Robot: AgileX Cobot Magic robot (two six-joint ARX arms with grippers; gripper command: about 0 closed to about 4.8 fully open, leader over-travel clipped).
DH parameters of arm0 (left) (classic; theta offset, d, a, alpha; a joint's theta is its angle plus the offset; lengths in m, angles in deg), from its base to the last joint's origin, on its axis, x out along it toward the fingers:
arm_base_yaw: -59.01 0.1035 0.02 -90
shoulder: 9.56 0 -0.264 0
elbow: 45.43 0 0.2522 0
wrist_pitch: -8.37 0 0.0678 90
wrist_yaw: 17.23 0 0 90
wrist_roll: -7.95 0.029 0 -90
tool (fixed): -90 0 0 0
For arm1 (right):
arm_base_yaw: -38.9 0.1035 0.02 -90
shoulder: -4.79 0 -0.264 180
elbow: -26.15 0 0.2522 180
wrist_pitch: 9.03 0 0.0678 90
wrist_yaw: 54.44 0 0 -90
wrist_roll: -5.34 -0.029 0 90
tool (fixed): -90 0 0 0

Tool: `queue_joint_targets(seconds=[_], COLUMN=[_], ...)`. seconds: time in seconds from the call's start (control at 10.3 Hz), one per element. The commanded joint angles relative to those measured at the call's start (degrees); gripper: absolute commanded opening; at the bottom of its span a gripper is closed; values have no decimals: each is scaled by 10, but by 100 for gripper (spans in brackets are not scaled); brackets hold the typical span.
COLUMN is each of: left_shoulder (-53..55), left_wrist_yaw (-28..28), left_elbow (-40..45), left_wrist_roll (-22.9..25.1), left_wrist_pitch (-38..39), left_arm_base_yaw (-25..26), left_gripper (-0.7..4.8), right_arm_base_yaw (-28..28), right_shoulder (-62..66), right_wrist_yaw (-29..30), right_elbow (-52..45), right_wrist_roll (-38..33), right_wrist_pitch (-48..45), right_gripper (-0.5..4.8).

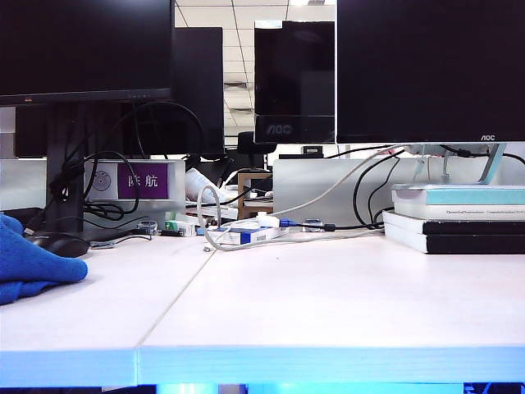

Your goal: Wipe the table from right to left using the rag.

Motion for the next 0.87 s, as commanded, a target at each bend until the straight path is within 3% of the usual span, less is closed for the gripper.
queue_joint_targets(seconds=[0.1, 0.29, 0.49, 0.68, 0.78, 0.87], left_shoulder=[-10, -10, -10, -10, -10, -10], left_wrist_yaw=[6, -16, -8, -4, 2, -1], left_elbow=[132, 195, 250, 321, 344, 345], left_wrist_roll=[-29, -61, -52, -49, -35, -42], left_wrist_pitch=[-123, -172, -207, -219, -213, -192], left_arm_base_yaw=[0, 0, 0, 0, 0, 0], left_gripper=[-6, -5, -5, -6, -6, -5], right_arm_base_yaw=[9, 9, 9, 9, 19, 22], right_shoulder=[-91, -138, -177, -224, -301, -346], right_wrist_yaw=[-57, -56, -44, -44, -45, -44], right_elbow=[2, 2, -12, -136, -364, -464], right_wrist_roll=[4, -1, -1, -1, -14, -16], right_wrist_pitch=[28, 28, 28, 28, -49, -113], right_gripper=[-5, -5, -5, -5, -5, -6])
